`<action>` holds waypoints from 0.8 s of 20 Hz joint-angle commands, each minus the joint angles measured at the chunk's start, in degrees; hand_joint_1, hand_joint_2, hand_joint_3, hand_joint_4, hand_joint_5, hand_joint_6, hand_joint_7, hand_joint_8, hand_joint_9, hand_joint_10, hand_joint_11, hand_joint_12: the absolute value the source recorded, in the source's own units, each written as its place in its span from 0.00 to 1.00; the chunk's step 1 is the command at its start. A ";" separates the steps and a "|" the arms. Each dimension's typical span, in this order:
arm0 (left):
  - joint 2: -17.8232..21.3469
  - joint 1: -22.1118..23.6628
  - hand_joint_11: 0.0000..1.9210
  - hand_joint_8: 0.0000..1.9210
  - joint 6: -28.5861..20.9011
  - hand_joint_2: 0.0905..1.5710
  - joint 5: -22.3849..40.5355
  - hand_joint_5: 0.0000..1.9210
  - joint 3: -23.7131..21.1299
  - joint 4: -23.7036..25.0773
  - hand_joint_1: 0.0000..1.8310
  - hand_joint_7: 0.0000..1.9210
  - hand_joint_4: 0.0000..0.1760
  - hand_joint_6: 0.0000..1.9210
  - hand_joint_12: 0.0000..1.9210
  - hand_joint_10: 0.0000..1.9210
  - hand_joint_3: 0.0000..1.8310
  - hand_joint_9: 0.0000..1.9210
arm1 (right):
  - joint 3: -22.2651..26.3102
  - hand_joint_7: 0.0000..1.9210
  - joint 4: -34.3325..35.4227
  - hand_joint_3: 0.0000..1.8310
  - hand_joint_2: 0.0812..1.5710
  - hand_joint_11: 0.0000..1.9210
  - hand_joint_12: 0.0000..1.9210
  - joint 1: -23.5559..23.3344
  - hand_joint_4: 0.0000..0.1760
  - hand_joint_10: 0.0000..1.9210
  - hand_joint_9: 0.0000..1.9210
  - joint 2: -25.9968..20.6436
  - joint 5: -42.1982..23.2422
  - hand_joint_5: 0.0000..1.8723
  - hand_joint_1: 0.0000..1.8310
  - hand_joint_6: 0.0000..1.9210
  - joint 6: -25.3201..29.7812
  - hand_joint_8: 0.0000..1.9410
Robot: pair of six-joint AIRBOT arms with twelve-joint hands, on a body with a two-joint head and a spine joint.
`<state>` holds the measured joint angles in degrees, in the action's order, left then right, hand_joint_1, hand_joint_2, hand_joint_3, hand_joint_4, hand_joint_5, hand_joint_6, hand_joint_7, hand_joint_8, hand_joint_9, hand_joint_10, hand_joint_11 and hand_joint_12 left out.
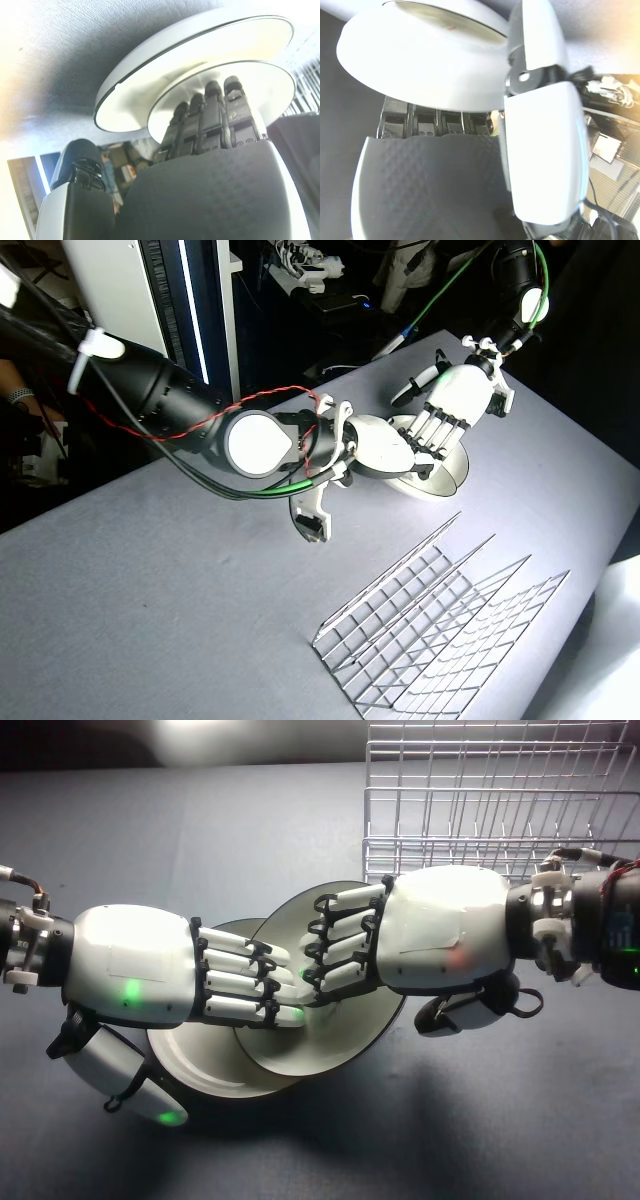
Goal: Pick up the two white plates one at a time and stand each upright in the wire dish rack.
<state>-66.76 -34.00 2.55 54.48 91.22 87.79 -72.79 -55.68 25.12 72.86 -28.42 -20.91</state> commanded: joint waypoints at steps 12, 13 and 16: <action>-1.29 -0.82 0.00 0.00 0.34 0.72 -1.26 0.00 1.11 1.59 0.00 0.00 0.00 0.00 0.00 0.00 0.00 0.00 | -5.70 0.47 2.24 0.00 0.68 0.16 0.71 -0.68 0.00 0.09 0.42 4.57 -4.29 0.45 0.69 0.03 -0.22 0.02; -1.30 -0.82 0.00 0.00 0.34 0.72 -1.26 0.00 1.12 1.59 0.00 0.00 0.00 0.00 0.00 0.00 0.00 0.00 | -5.73 0.47 2.24 0.00 0.68 0.16 0.71 -0.68 0.00 0.09 0.42 4.61 -4.29 0.45 0.69 0.03 -0.22 0.02; -1.37 -0.82 0.00 0.00 0.36 0.71 -1.26 0.00 1.14 1.46 0.00 0.00 0.00 0.00 0.00 0.00 0.00 0.00 | -5.87 0.53 2.24 0.00 0.69 0.38 0.65 -0.68 0.00 0.57 0.47 4.77 -4.27 0.50 0.75 0.56 -0.23 0.45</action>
<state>-67.11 -34.11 2.61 55.33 92.38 87.66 -78.61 -55.18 24.47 77.43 -31.31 -21.61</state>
